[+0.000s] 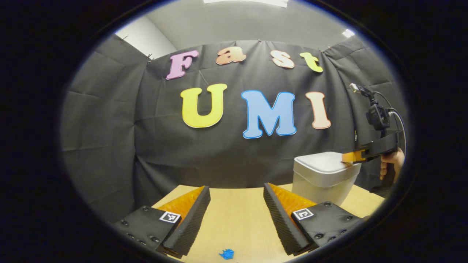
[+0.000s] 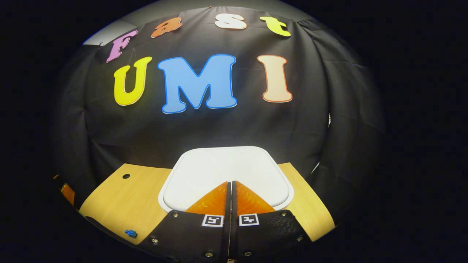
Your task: Press the lid of the desktop garbage bin to open it, pick up the crumpled paper on the desktop and throw it into the bin, then pick up the pop can on the desktop and drop it into the bin, and finally close the garbage bin lid.
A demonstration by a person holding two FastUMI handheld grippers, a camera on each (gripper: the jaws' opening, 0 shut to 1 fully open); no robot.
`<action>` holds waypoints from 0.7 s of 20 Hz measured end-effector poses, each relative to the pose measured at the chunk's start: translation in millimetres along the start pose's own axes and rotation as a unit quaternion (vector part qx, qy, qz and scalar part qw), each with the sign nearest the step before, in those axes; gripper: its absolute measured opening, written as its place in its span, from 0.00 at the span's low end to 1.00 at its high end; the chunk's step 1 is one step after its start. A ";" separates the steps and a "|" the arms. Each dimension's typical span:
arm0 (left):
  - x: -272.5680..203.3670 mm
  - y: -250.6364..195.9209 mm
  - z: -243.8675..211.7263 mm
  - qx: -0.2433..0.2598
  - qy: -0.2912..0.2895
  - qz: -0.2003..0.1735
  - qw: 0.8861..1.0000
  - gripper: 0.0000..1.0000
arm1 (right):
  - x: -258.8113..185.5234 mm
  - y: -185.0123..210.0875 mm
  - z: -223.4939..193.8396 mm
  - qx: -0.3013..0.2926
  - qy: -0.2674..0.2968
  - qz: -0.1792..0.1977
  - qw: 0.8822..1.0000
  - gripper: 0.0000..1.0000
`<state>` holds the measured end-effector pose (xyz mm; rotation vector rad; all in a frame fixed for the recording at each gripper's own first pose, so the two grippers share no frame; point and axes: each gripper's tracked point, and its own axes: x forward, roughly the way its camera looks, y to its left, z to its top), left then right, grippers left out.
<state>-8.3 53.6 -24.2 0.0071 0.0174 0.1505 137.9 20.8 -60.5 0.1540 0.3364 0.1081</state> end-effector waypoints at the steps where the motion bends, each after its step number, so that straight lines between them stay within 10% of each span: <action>1: 0.2 1.3 -0.3 0.000 0.001 0.003 1.000 0.95 | 0.1 1.0 1.0 -0.012 0.001 0.000 1.000 0.01; 14: -0.7 10.2 5.6 -0.003 -0.009 0.013 1.000 0.95 | -3.1 -0.5 5.4 0.021 -0.016 0.033 0.999 0.00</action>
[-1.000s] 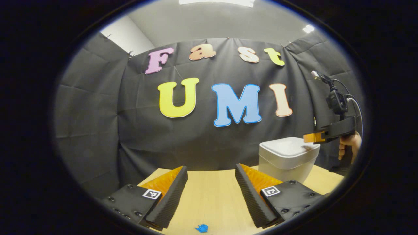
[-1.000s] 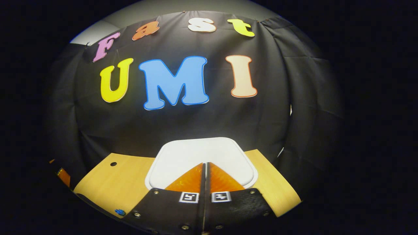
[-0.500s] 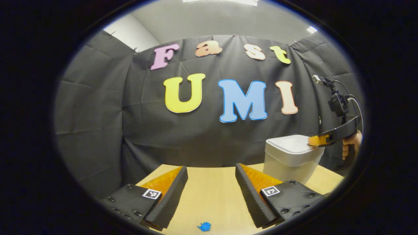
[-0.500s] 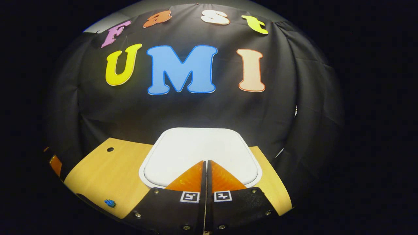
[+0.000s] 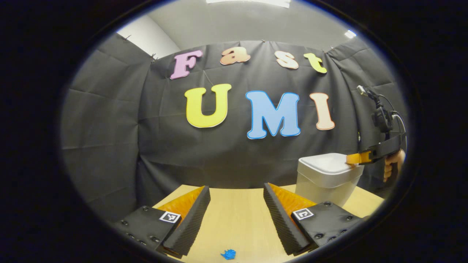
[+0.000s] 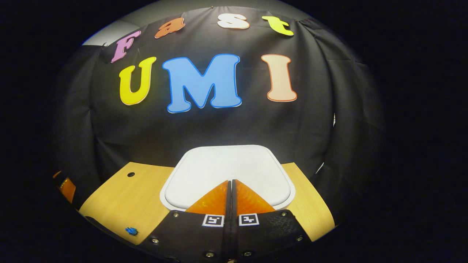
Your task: Press the lid of the desktop garbage bin to open it, pick up the crumpled paper on the desktop and throw it into the bin, then pick up the pop can on the desktop and drop it into the bin, and finally close the garbage bin lid.
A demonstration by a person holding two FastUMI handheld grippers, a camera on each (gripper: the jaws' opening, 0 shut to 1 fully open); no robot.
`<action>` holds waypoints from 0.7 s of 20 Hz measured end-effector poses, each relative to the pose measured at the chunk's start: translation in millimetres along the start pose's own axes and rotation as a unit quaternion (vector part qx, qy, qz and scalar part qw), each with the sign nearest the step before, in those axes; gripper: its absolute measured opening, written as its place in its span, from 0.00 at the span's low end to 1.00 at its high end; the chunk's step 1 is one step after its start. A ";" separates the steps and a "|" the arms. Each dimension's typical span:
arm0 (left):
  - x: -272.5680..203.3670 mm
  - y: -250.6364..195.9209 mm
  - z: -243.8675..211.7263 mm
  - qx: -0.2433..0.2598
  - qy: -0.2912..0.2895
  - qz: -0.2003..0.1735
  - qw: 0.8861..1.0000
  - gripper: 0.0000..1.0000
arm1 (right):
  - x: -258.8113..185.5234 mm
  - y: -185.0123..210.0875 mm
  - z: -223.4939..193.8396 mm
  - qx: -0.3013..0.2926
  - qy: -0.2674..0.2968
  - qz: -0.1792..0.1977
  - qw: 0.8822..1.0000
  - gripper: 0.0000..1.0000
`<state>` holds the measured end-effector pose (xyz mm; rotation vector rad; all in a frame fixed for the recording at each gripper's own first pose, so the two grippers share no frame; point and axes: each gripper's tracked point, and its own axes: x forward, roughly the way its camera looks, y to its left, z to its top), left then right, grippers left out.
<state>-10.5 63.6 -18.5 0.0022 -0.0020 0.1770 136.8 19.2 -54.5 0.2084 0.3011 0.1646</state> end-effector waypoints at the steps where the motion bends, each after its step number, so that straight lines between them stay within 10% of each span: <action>1: -0.9 1.1 0.3 0.000 -0.001 0.003 1.000 0.95 | -0.1 -0.1 2.9 0.007 -0.006 0.004 1.000 0.00; 14: -7.7 26.2 3.5 -0.020 0.003 0.033 0.999 0.95 | 21.0 3.3 130.1 0.000 -0.154 -0.014 0.988 0.00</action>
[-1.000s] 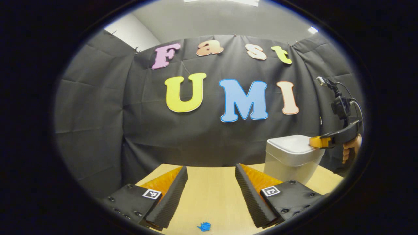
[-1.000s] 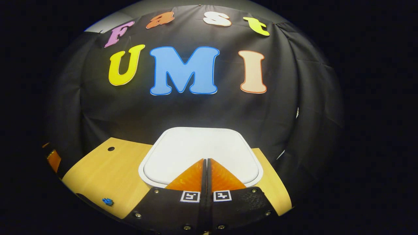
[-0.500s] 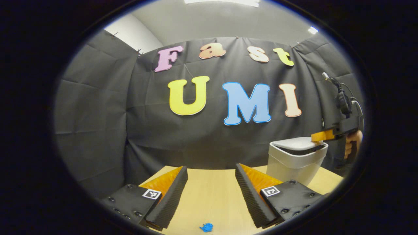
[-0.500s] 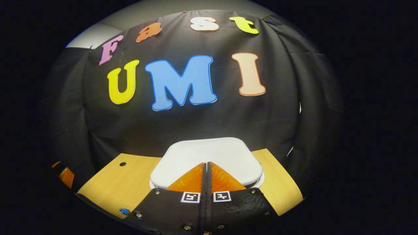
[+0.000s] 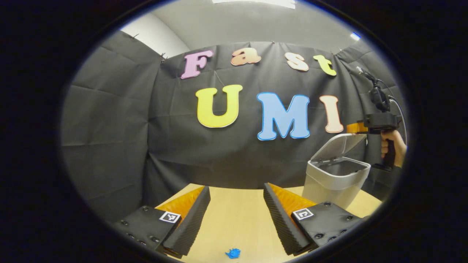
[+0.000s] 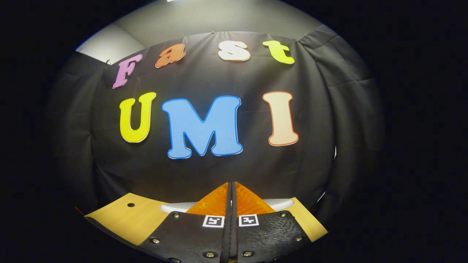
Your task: Press the lid of the desktop garbage bin to open it, pick up the crumpled paper on the desktop and throw it into the bin, then pick up the pop can on the desktop and drop it into the bin, and finally close the garbage bin lid.
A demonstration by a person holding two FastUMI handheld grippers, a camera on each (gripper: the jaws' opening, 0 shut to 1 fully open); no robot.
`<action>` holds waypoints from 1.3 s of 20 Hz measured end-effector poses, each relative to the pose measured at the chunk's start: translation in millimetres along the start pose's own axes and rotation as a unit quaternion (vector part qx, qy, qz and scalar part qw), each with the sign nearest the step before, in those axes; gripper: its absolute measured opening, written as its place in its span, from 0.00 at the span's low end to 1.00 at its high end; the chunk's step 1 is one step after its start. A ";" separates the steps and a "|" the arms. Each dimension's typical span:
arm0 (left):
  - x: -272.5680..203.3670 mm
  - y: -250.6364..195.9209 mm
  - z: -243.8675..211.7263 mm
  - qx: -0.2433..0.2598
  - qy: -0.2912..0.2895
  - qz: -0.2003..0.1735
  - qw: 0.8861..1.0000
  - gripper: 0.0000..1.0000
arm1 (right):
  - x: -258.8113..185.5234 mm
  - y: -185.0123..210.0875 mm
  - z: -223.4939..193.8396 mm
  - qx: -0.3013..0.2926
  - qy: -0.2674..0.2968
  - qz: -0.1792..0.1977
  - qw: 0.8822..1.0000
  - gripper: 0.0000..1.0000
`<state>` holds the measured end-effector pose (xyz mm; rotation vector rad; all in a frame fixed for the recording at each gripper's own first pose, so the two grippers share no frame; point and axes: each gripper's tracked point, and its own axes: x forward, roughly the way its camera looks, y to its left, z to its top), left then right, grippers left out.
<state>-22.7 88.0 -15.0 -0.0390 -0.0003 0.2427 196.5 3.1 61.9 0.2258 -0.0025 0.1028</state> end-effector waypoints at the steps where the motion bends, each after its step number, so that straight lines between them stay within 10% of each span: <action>1: 0.6 2.2 -0.6 -0.002 0.002 0.002 1.000 0.95 | 3.9 -0.2 6.2 0.002 -0.008 -0.003 1.000 0.00; 14: 11.1 13.0 -7.4 0.002 0.008 0.003 1.000 0.91 | -28.0 23.4 32.9 -0.048 -0.050 0.006 0.998 0.01; 17: 14.0 10.5 -10.0 0.003 0.009 -0.002 1.000 0.95 | -43.2 34.6 33.4 -0.072 -0.056 0.014 0.996 0.14; 23: 15.4 10.6 -19.2 0.009 0.016 -0.008 1.000 1.00 | -79.0 62.5 13.9 -0.113 -0.053 0.035 0.992 0.90; 26: 15.1 14.6 -25.7 0.008 0.022 -0.008 1.000 0.95 | -97.3 73.8 10.7 -0.106 -0.066 0.039 0.991 0.94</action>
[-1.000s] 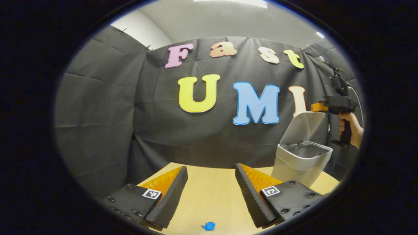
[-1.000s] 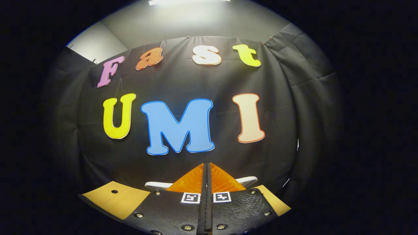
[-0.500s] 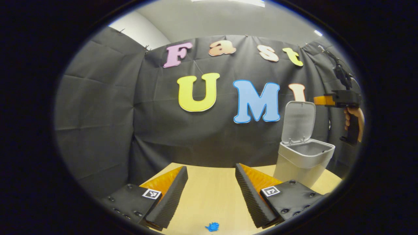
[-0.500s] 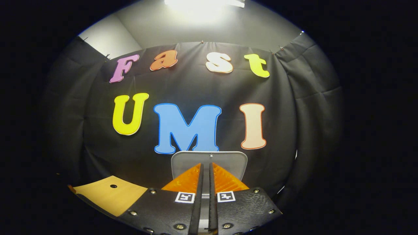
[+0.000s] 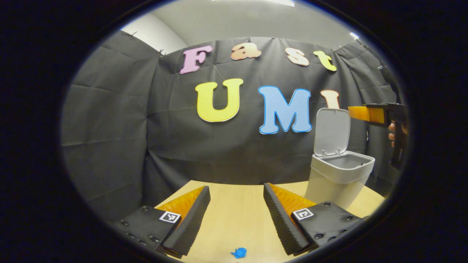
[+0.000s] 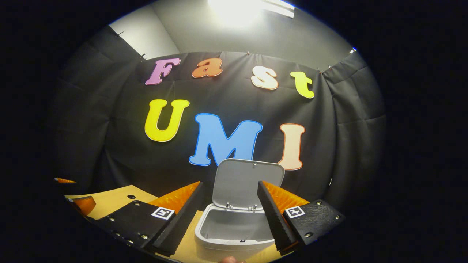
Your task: Press the lid of the desktop garbage bin to open it, pick up the crumpled paper on the desktop and throw it into the bin, then pick up the pop can on the desktop and drop it into the bin, and finally close the garbage bin lid.
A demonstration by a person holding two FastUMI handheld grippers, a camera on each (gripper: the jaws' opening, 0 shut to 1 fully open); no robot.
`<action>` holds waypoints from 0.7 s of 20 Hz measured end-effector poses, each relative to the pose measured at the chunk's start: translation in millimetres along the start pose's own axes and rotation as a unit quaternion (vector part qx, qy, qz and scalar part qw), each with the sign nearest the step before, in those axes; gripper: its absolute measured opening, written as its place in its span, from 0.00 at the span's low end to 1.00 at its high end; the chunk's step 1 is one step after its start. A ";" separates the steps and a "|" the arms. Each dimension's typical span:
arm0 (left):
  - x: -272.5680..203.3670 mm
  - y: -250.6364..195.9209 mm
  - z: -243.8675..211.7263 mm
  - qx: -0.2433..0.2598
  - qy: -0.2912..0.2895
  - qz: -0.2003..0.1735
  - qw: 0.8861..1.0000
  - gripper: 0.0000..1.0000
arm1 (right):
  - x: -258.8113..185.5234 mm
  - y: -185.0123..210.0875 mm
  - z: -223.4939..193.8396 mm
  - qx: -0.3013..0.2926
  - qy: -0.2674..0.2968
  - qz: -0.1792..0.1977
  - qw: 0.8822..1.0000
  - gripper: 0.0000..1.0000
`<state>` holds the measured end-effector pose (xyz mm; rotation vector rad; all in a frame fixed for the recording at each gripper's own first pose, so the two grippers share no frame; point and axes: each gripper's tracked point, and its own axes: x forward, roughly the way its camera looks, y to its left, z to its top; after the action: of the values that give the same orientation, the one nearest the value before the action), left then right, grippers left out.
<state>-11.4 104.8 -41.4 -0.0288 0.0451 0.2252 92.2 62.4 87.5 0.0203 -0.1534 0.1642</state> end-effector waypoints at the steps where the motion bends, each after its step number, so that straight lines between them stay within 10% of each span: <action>1: -0.1 1.3 -3.2 -0.001 0.003 -0.002 1.000 0.93 | -5.1 4.2 0.8 0.002 -0.002 0.002 1.000 0.94; 14: -11.9 22.2 -106.8 0.023 0.073 -0.036 0.996 0.99 | -66.5 31.2 -37.9 0.053 0.040 0.013 0.998 0.94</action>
<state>-32.4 120.3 -148.0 0.0000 0.1942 0.1506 28.0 83.7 40.1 0.1181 -0.0655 0.1987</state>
